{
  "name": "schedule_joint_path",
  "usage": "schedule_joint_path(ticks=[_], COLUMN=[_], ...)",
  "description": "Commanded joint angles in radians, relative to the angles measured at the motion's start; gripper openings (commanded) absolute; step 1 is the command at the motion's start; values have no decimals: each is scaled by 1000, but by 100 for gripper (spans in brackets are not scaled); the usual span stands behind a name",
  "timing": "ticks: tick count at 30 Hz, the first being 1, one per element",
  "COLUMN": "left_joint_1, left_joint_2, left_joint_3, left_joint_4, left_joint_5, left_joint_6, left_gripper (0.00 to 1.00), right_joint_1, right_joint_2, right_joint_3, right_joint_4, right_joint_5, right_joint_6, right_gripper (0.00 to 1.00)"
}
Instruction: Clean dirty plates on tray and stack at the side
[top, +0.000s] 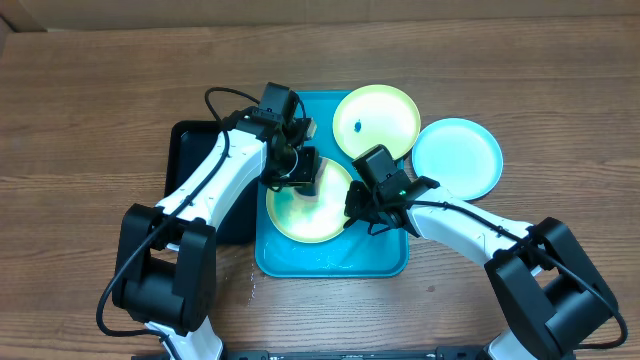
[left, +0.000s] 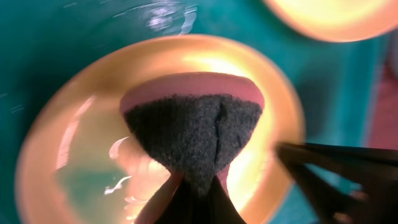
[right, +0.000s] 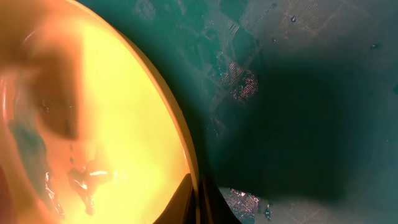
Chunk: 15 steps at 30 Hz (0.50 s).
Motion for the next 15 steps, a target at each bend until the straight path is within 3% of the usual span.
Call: schedule_joint_path(ticks=[1,12,13,15], left_joint_1=[-7,-6,-6,-6], left_joint_2=[-1,56,58,51], left_joint_3=[-23,-216,-215,-209], left_joint_4=[-2,164,160,144], left_joint_5=[-195,-204,-185,-133], left_joint_6=[-27,-59,-55,-21], left_gripper=[4,4,7,21], right_joint_1=[6,6,6,6], right_joint_2=[-6,-6,-6,-6], right_joint_3=[8,8,8,8], right_joint_4=[10,10,10,10], right_joint_5=[-8,-8,-8,-8], right_joint_6=[-4,-4,-4,-4], right_gripper=[4,4,4,4])
